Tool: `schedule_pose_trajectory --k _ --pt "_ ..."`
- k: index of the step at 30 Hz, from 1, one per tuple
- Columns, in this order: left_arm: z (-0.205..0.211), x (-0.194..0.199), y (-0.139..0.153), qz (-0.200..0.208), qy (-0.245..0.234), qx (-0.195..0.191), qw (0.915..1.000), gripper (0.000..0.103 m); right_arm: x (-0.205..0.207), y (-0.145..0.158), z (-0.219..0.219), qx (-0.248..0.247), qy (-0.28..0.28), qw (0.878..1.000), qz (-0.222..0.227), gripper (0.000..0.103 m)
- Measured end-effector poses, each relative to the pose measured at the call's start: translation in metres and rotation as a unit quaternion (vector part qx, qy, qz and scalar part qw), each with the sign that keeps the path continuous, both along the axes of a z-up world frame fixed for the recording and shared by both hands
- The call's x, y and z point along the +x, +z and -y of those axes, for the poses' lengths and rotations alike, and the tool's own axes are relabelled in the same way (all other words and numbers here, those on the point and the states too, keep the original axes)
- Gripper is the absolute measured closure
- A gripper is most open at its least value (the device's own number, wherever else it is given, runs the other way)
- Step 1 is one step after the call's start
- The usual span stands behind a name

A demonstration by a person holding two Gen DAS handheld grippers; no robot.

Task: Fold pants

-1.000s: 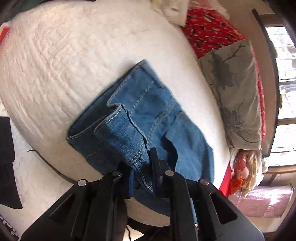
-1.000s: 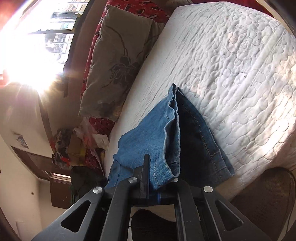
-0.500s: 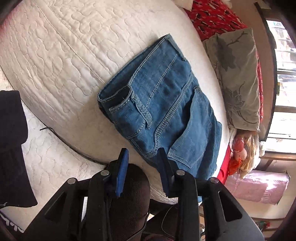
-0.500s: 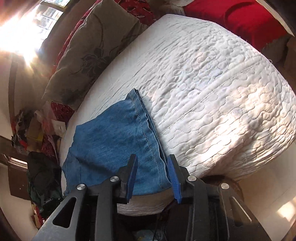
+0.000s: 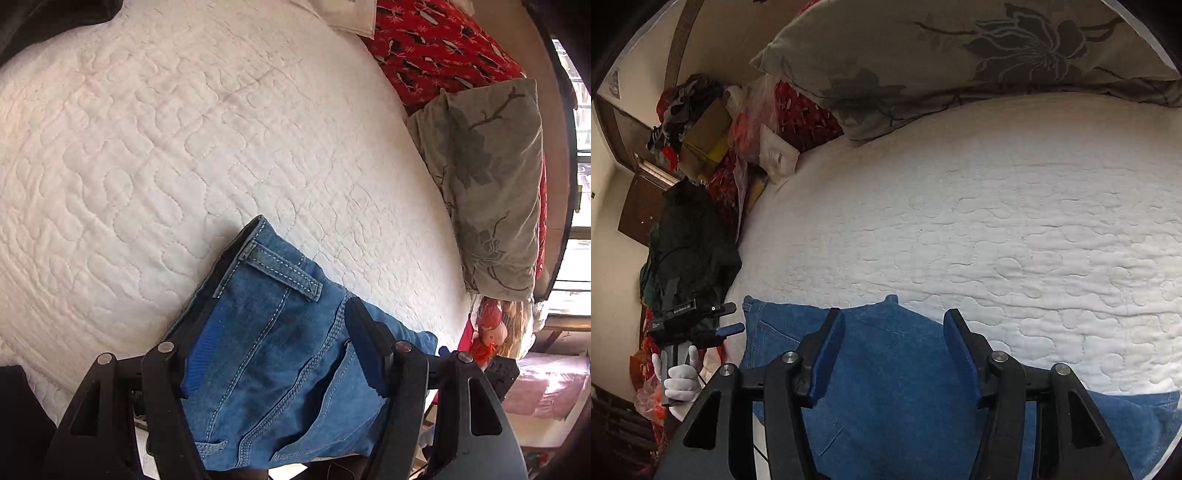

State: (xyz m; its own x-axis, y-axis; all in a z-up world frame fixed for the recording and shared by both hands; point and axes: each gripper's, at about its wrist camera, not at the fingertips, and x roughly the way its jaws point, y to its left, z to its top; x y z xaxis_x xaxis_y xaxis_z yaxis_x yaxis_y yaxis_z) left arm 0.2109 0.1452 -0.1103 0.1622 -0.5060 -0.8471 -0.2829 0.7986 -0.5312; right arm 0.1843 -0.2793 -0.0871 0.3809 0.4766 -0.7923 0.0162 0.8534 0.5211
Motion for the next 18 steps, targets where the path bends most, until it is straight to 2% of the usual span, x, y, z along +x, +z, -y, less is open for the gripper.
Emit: schedule_pose_trajectory --k 2,4,5,6,7,8,9,10,11,13,14,16,17,18 --pt "0.007 0.003 -0.001 0.005 -0.011 0.011 0.9999 0.037 0.014 -0.012 -0.018 -0.033 0.043 0.998 -0.016 0.046" --pt "0.012 0.006 -0.005 0.003 -0.016 0.034 0.9993 0.037 0.015 -0.021 -0.037 -0.097 0.093 0.991 -0.017 0.051" --pt "0.015 0.008 -0.007 0.002 -0.020 0.054 0.9983 0.037 0.013 -0.022 -0.045 -0.122 0.116 0.986 -0.010 0.076" --pt "0.020 0.011 -0.007 0.004 -0.025 0.074 0.9970 0.038 0.011 -0.017 -0.049 -0.150 0.124 0.981 -0.002 0.092" --pt "0.023 0.016 -0.005 0.011 -0.025 0.097 0.9949 0.038 0.012 -0.011 -0.050 -0.164 0.119 0.979 0.013 0.093" --pt "0.025 0.018 -0.002 0.020 -0.025 0.119 0.9924 0.038 0.014 -0.007 -0.045 -0.171 0.105 0.979 0.024 0.100" --pt "0.026 0.022 -0.002 0.026 -0.023 0.146 0.9887 0.037 0.018 -0.009 -0.039 -0.180 0.084 0.980 0.023 0.101" --pt "0.028 0.025 -0.005 0.028 -0.020 0.177 0.9835 0.038 0.024 -0.017 -0.032 -0.189 0.066 0.980 0.001 0.103" --pt "0.029 0.028 -0.012 0.023 -0.028 0.186 0.9818 0.037 0.026 -0.028 -0.026 -0.193 0.058 0.979 -0.021 0.103" --pt "0.032 0.029 -0.011 0.025 -0.032 0.195 0.9800 0.037 0.018 -0.023 -0.013 -0.158 0.036 0.987 -0.011 0.102" --pt "0.032 0.029 -0.005 0.032 -0.034 0.189 0.9808 0.037 0.013 -0.016 -0.002 -0.116 0.017 0.993 -0.004 0.097" --pt "0.027 0.025 0.004 0.038 -0.038 0.163 0.9851 0.038 0.003 -0.007 0.015 -0.022 0.006 1.000 -0.003 0.096" --pt "0.024 0.023 0.007 0.037 -0.037 0.153 0.9867 0.038 0.000 -0.003 0.017 -0.013 0.009 1.000 -0.004 0.089" --pt "0.020 0.023 0.009 0.035 -0.032 0.148 0.9878 0.038 0.000 -0.001 0.012 -0.029 0.016 0.999 -0.009 0.071"
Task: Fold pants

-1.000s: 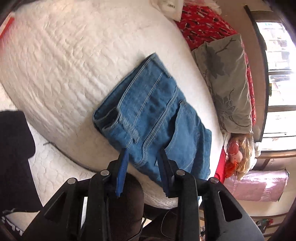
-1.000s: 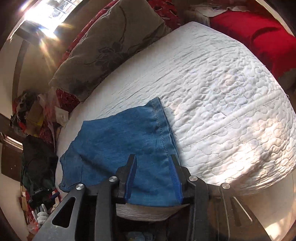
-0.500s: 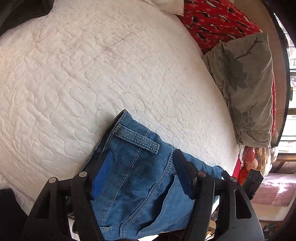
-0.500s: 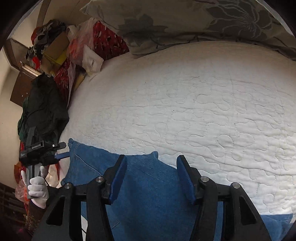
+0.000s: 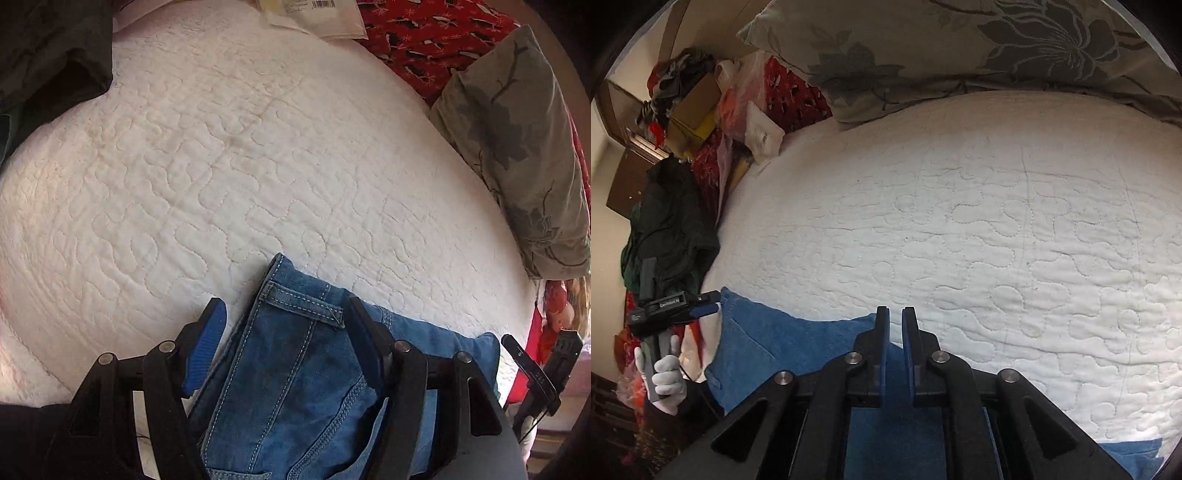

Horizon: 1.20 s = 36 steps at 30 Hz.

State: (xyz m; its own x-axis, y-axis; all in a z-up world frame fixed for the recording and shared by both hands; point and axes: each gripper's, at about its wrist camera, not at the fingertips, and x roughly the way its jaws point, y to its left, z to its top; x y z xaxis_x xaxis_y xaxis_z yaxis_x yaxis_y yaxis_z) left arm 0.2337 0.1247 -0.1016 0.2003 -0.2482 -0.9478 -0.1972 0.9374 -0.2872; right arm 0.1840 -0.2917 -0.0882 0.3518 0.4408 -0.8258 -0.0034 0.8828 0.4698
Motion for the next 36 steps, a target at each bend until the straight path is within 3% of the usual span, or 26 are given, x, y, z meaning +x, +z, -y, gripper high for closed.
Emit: schedule_pose_trajectory --k 2,5,6,8,10,11,12,14,16,18,21,23,25,27,32,34,36 --pt "-0.011 -0.005 -0.001 -0.005 0.020 -0.020 0.9996 0.038 0.001 -0.001 -0.013 -0.037 0.019 0.999 -0.002 0.058" --pt "-0.023 -0.009 -0.012 -0.026 0.052 -0.083 0.9948 0.038 0.007 -0.013 -0.028 -0.023 0.036 0.999 -0.012 0.058" --pt "-0.024 -0.013 -0.015 -0.036 0.057 -0.098 0.9929 0.038 0.006 -0.017 -0.038 -0.032 0.052 0.998 -0.016 0.062" --pt "-0.021 -0.019 -0.020 -0.049 0.053 -0.104 0.9920 0.038 0.002 -0.016 -0.070 -0.114 0.109 0.987 0.004 0.082" --pt "-0.012 -0.026 -0.018 -0.051 0.038 -0.095 0.9934 0.038 -0.006 -0.007 -0.090 -0.188 0.150 0.970 0.030 0.089" --pt "-0.008 -0.031 -0.014 -0.050 0.029 -0.079 0.9952 0.038 -0.007 -0.002 -0.094 -0.211 0.161 0.963 0.044 0.096" --pt "-0.003 -0.031 -0.012 -0.044 0.021 -0.054 0.9973 0.038 -0.005 0.000 -0.091 -0.227 0.159 0.959 0.055 0.097" --pt "0.009 -0.026 -0.015 -0.036 0.013 0.014 0.9992 0.037 0.007 -0.011 -0.078 -0.235 0.136 0.962 0.032 0.101" --pt "0.018 -0.019 -0.026 -0.042 0.008 0.042 0.9982 0.037 0.011 -0.026 -0.073 -0.252 0.125 0.959 0.013 0.103" --pt "0.024 -0.019 -0.026 -0.036 0.008 0.056 0.9978 0.037 0.009 -0.026 -0.064 -0.232 0.103 0.967 0.015 0.103" --pt "0.024 -0.027 -0.018 -0.032 -0.001 0.050 0.9982 0.037 -0.007 0.004 -0.027 -0.105 0.018 0.994 0.031 0.099" --pt "0.014 -0.039 -0.013 -0.034 0.003 0.024 0.9991 0.037 -0.032 0.025 0.009 -0.018 -0.038 0.998 0.046 0.093" --pt "0.004 -0.052 -0.008 -0.031 0.007 -0.004 0.9995 0.037 -0.064 0.041 0.049 0.020 -0.092 0.994 0.058 0.070" --pt "-0.008 -0.067 -0.004 -0.025 0.006 -0.023 0.9994 0.037 -0.103 0.052 0.096 0.012 -0.153 0.986 0.067 0.046" --pt "-0.016 -0.101 -0.005 -0.026 0.013 -0.050 0.9983 0.037 -0.190 0.021 0.182 0.003 -0.255 0.967 0.022 0.042" --pt "-0.010 -0.107 -0.006 -0.032 0.011 -0.060 0.9976 0.037 -0.201 0.005 0.193 0.016 -0.266 0.964 0.016 0.042" --pt "0.005 -0.103 -0.004 -0.031 0.014 -0.044 0.9985 0.037 -0.199 -0.007 0.193 0.032 -0.268 0.963 0.022 0.042"
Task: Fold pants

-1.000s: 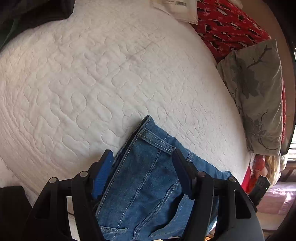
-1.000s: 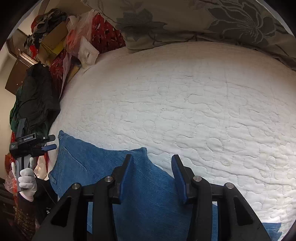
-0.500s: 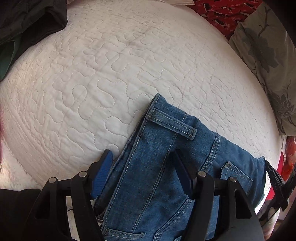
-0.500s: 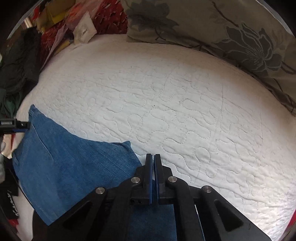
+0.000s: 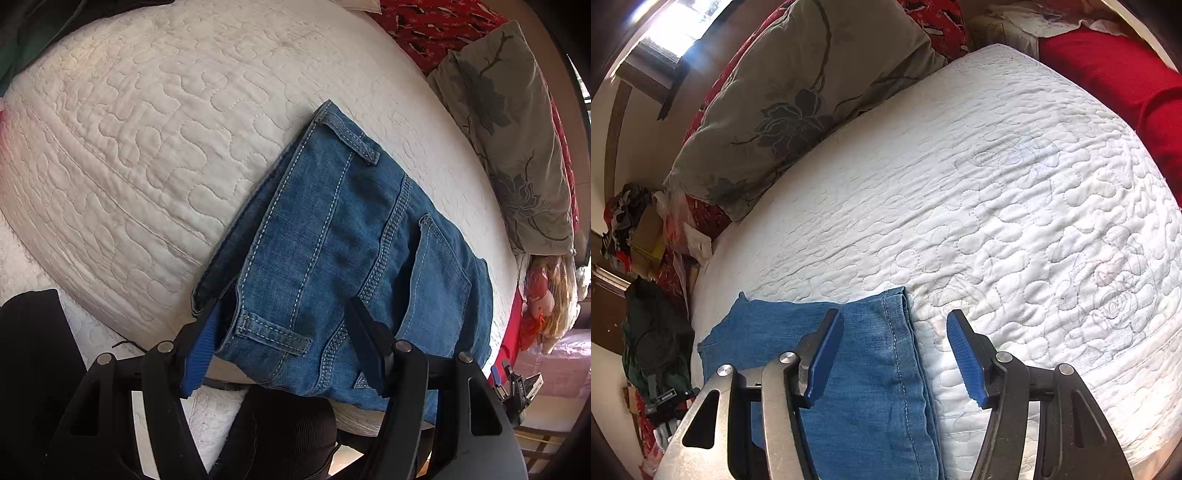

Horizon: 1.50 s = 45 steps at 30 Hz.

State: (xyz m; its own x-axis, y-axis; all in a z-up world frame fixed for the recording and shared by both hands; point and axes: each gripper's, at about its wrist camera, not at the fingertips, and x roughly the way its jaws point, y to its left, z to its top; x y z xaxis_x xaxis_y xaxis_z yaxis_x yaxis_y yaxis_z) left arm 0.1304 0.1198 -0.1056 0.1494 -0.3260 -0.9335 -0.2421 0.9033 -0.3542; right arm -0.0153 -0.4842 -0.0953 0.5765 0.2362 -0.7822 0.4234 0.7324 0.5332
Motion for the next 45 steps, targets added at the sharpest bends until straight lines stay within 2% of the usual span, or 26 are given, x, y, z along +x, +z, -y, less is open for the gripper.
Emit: schedule_pose_trajectory --k 2,4,6,7,9,11,13,15,17,21,24,26,28,34,36,39,42,45 --pt "0.011 0.002 0.002 0.000 -0.001 -0.001 1.0000 0.037 0.007 -0.011 -0.006 0.001 0.004 1.000 0.006 0.042" --pt "0.020 0.001 0.006 0.002 0.000 -0.009 1.0000 0.037 0.020 -0.025 -0.020 -0.031 0.018 0.999 -0.023 0.045" --pt "0.020 -0.003 0.013 0.006 0.000 -0.005 1.0000 0.037 0.034 -0.030 -0.033 -0.079 0.052 0.995 -0.038 0.089" --pt "0.022 -0.003 0.016 0.007 -0.001 -0.004 1.0000 0.037 0.036 -0.031 -0.033 -0.092 0.052 0.994 -0.036 0.089" --pt "0.019 -0.004 0.023 0.008 -0.002 -0.002 1.0000 0.037 0.035 -0.033 -0.028 -0.069 0.033 0.996 -0.036 0.088" --pt "0.018 -0.005 0.034 0.017 -0.004 -0.003 0.9998 0.037 0.026 -0.023 -0.027 -0.066 0.027 0.997 -0.020 0.084" --pt "0.020 -0.006 0.045 0.031 -0.010 -0.008 0.9994 0.037 0.005 -0.013 -0.023 -0.043 0.017 0.999 0.004 0.083" --pt "0.029 -0.008 0.053 0.041 -0.025 -0.015 0.9987 0.037 -0.022 -0.005 -0.020 -0.006 0.003 1.000 0.023 0.071" --pt "0.046 -0.010 0.058 0.048 -0.049 -0.014 0.9976 0.037 -0.052 0.000 -0.020 0.016 -0.008 0.999 0.031 0.059" --pt "0.094 -0.012 0.059 0.055 -0.105 -0.011 0.9929 0.037 -0.109 0.004 -0.025 0.042 -0.037 0.998 0.032 0.056" --pt "0.127 -0.018 0.059 0.052 -0.150 -0.016 0.9873 0.037 -0.144 -0.004 -0.025 0.067 -0.079 0.994 0.028 0.044" --pt "0.154 -0.023 0.062 0.044 -0.183 -0.044 0.9812 0.037 -0.162 -0.014 -0.027 0.093 -0.103 0.990 0.025 0.044" --pt "0.181 -0.031 0.075 0.053 -0.215 -0.055 0.9736 0.037 -0.171 -0.027 -0.031 0.129 -0.114 0.985 0.026 0.044" --pt "0.257 -0.047 0.112 0.088 -0.307 -0.033 0.9469 0.037 -0.156 -0.059 -0.054 0.196 -0.121 0.973 0.017 0.044" --pt "0.281 -0.047 0.117 0.094 -0.336 -0.011 0.9372 0.037 -0.150 -0.068 -0.062 0.203 -0.128 0.971 0.007 0.042" --pt "0.321 -0.041 0.119 0.093 -0.374 0.015 0.9226 0.037 -0.143 -0.064 -0.072 0.191 -0.130 0.972 0.044 0.041" --pt "0.373 -0.034 0.116 0.086 -0.427 0.040 0.8991 0.037 -0.140 -0.071 -0.076 0.201 -0.136 0.968 0.070 0.041" --pt "0.432 -0.032 0.105 0.068 -0.505 0.061 0.8581 0.037 -0.143 -0.077 -0.076 0.207 -0.136 0.965 0.085 0.043"
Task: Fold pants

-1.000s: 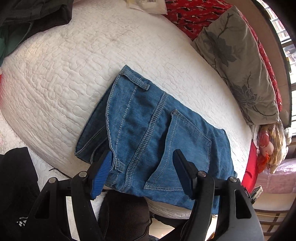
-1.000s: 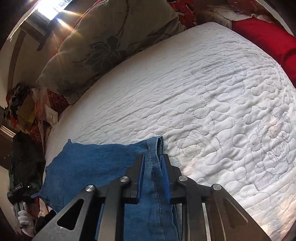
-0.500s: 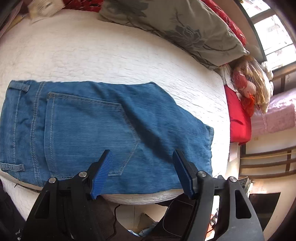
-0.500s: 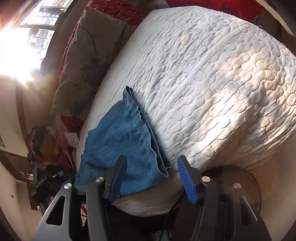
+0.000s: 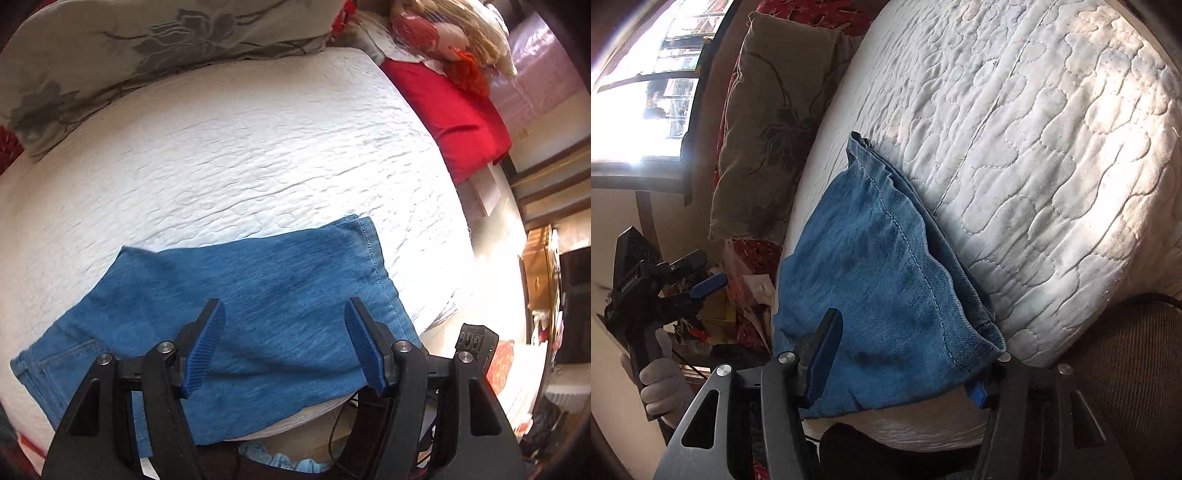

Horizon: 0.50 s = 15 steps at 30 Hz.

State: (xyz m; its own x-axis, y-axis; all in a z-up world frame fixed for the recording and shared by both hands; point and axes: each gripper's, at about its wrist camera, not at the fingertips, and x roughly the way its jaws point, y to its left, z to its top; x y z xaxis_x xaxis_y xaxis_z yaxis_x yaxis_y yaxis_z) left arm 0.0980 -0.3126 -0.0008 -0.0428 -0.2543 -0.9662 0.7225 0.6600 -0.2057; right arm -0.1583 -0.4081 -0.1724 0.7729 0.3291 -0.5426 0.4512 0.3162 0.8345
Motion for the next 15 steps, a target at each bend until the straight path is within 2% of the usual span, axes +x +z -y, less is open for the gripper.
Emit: schedule_pose_trajectory --k 3,5,8,13,15 --pt "0.058 -0.002 -0.023 0.007 -0.084 0.045 0.9955 0.037 -0.003 -0.006 0.005 0.019 0.002 1.000 0.018 0.043" --pt "0.090 -0.001 -0.042 0.014 -0.128 0.071 0.9891 0.036 -0.003 -0.010 0.008 0.034 0.009 0.999 0.029 0.043" --pt "0.124 0.003 -0.071 0.002 -0.184 0.098 0.9781 0.036 -0.003 -0.013 0.010 0.044 0.013 0.998 0.038 0.042" --pt "0.147 0.006 -0.107 -0.043 -0.270 0.122 0.9540 0.037 0.001 -0.015 0.012 0.053 0.023 0.997 0.048 0.038" --pt "0.148 0.005 -0.121 -0.048 -0.297 0.133 0.9443 0.037 0.001 -0.018 0.014 0.058 0.024 0.997 0.051 0.036"
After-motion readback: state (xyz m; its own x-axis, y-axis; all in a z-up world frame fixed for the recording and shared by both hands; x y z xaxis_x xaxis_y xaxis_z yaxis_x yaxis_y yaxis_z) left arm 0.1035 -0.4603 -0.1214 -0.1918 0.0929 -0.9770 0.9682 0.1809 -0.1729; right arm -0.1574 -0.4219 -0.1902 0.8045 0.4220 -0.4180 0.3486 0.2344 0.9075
